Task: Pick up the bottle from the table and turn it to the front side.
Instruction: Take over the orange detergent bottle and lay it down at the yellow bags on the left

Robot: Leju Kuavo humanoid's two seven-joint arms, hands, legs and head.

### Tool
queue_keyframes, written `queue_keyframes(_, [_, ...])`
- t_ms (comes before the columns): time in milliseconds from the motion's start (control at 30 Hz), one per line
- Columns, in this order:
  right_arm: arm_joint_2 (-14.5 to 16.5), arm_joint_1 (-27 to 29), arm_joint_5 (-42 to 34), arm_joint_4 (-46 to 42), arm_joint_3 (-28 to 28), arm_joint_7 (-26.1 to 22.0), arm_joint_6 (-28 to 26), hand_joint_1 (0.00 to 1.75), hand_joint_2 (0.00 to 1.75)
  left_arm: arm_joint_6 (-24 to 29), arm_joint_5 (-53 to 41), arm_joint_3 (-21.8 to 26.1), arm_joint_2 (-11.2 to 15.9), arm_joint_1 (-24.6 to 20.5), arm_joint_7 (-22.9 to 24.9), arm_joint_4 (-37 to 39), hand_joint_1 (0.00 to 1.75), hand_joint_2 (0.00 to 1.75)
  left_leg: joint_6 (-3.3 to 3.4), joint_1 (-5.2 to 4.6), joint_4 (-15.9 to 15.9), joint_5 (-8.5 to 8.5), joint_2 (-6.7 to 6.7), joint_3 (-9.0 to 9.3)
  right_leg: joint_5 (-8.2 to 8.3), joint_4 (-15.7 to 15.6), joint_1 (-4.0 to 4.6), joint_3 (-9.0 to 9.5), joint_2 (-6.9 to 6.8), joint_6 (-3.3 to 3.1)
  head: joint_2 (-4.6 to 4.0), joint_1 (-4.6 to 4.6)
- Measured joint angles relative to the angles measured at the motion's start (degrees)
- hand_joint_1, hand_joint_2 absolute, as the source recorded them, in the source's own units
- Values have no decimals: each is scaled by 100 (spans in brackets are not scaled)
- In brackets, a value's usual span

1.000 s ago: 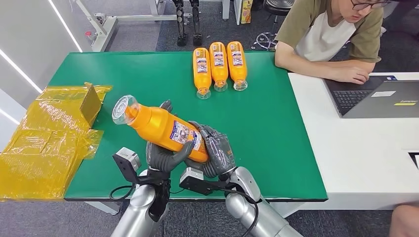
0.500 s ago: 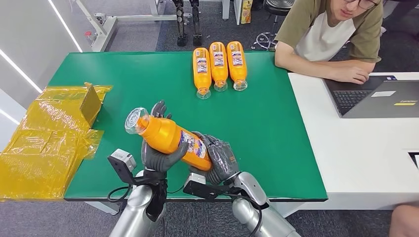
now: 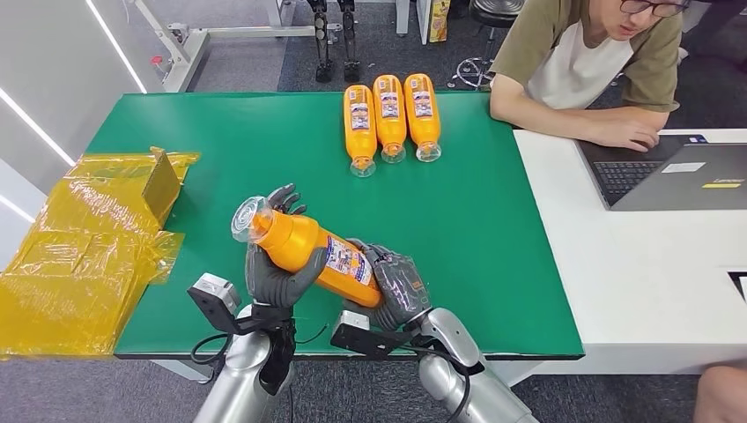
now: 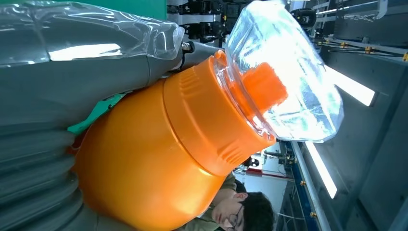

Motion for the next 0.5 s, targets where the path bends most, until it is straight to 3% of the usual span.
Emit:
queue_keyframes(300, [3,27,101,-8,-16,6,-7,175,175,0,10,0,0,2,-4,-7,175,175,0,0,0,0,0,0,0,0,0,0,0,0,0,-1])
queue_keyframes(333, [5,40,109,-14,-16,9,-13,168,175,0,9,0,0,2,-5,-7,175,175,0,0,0,0,0,0,0,0,0,0,0,0,0,-1])
queue_keyframes(467, [24,105,153,-46,-13,32,-101,2,175,17,2,0,-1,2,-14,-9,175,175,0,0,0,0,0,0,0,0,0,0,0,0,0,-1])
queue_keyframes(500, [36,131,167,-52,-9,28,-158,0,175,38,-4,0,-2,2,-11,-14,175,175,0,0,0,0,0,0,0,0,0,0,0,0,0,-1])
